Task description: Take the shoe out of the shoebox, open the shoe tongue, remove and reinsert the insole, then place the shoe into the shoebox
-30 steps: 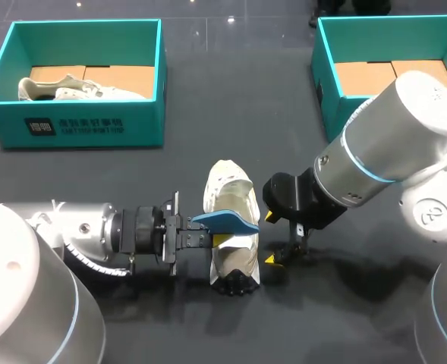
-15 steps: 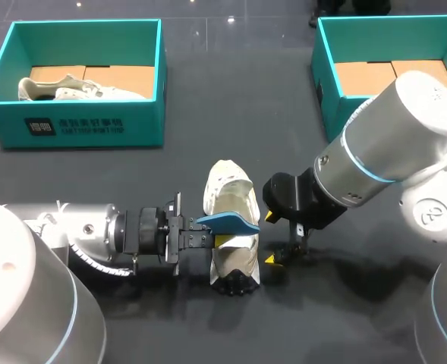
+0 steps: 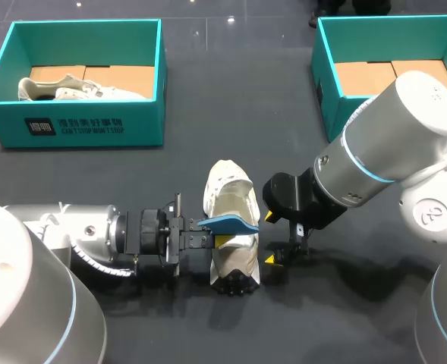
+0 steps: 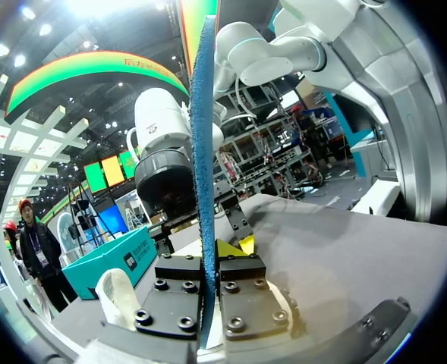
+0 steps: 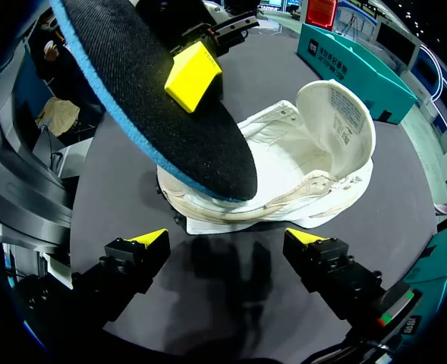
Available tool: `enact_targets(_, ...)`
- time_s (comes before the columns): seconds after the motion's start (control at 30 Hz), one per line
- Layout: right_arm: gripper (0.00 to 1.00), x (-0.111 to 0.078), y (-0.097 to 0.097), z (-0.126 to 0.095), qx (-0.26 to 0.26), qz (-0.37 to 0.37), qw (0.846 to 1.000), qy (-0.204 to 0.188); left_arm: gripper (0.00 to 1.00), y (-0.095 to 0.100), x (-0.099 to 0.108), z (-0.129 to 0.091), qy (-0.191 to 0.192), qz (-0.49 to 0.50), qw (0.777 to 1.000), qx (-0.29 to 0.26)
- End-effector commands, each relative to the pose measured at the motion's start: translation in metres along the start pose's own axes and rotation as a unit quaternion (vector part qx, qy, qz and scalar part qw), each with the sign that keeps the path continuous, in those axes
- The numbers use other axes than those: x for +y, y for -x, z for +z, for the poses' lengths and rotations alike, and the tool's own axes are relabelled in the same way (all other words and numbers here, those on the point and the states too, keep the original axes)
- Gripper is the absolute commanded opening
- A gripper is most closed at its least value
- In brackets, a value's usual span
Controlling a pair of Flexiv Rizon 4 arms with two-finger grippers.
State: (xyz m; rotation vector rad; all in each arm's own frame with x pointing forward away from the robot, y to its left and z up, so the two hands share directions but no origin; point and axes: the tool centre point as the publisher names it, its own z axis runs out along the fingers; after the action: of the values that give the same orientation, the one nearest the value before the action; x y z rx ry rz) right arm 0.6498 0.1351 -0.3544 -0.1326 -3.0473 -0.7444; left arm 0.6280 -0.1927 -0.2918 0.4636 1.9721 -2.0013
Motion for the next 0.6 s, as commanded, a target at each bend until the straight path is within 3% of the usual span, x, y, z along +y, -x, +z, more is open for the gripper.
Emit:
enact_targets(0.03,1.00,-0.001,-0.001,0.001,-0.001,0.000,1.000,0.001,0.00,-0.001,0.004,0.003,-0.003,0.002,1.000,0.003)
enact_targets(0.6,1.00,-0.001,-0.001,0.001,-0.001,0.000,1.000,0.001,0.00,-0.001,0.020,0.001,-0.008,0.002,1.000,0.008)
